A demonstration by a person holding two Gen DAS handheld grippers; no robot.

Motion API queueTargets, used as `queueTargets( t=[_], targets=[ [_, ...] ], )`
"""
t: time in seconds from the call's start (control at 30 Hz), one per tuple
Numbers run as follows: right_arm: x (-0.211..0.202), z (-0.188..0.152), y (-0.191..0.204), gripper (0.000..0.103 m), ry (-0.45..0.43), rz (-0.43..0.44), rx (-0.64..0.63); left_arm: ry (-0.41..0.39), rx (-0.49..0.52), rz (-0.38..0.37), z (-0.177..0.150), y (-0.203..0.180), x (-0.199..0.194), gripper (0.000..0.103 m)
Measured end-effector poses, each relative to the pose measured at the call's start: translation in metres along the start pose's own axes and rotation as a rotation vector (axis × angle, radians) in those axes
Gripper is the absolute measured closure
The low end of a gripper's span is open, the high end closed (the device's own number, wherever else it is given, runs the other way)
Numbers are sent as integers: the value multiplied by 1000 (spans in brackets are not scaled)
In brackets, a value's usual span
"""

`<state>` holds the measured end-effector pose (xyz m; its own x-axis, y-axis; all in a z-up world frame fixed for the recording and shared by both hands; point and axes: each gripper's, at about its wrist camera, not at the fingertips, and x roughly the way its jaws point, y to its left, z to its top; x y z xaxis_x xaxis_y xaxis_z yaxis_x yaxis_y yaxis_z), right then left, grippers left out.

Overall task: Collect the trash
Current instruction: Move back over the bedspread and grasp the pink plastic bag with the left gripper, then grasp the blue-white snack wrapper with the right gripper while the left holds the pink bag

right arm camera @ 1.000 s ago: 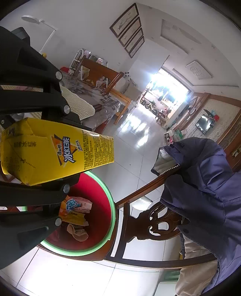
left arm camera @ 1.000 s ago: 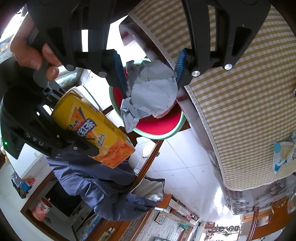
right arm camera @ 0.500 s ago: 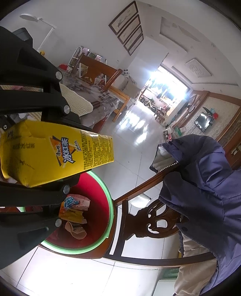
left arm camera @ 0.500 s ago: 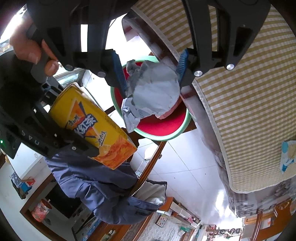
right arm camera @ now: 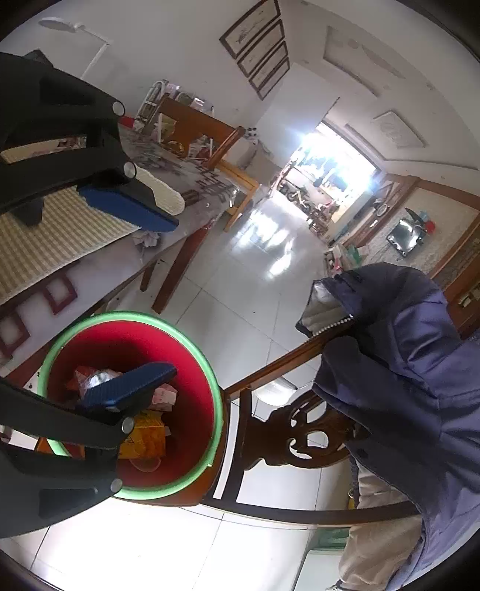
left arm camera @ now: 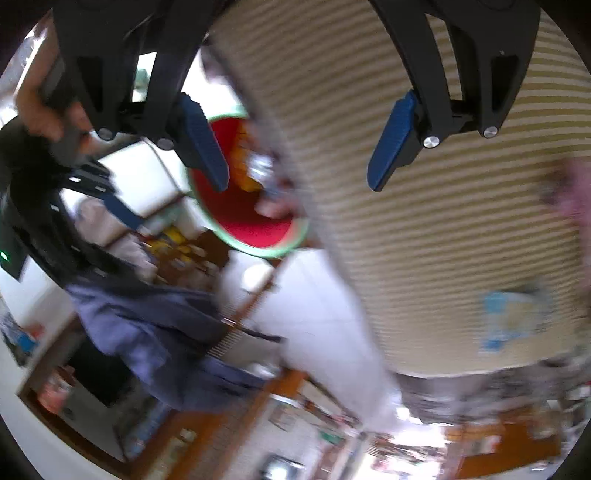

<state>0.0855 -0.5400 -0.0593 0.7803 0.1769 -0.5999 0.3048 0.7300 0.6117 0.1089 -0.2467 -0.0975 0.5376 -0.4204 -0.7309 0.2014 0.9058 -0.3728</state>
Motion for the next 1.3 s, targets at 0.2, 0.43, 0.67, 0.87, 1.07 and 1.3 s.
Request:
queueTargets(
  t=[0.2, 0.43, 0.67, 0.87, 1.07, 1.3],
  targets=[
    [10, -6, 15, 29, 43, 16, -30, -117, -127, 307, -1, 104, -48, 27],
    [22, -20, 43, 27, 76, 8, -118, -66, -345, 353, 6, 186, -57, 27],
    [31, -26, 49, 27, 93, -44, -160, -9, -303, 292, 1, 183, -44, 73],
    [40, -38, 65, 27, 124, -79, -249, -22, -263, 227, -14, 177, -76, 86],
    [52, -60, 92, 27, 179, -85, -367, -69, -269, 189, -41, 178, -130, 86],
    [68, -110, 141, 24, 263, -41, -583, -60, -297, 244, -79, 198, -147, 86]
  ],
)
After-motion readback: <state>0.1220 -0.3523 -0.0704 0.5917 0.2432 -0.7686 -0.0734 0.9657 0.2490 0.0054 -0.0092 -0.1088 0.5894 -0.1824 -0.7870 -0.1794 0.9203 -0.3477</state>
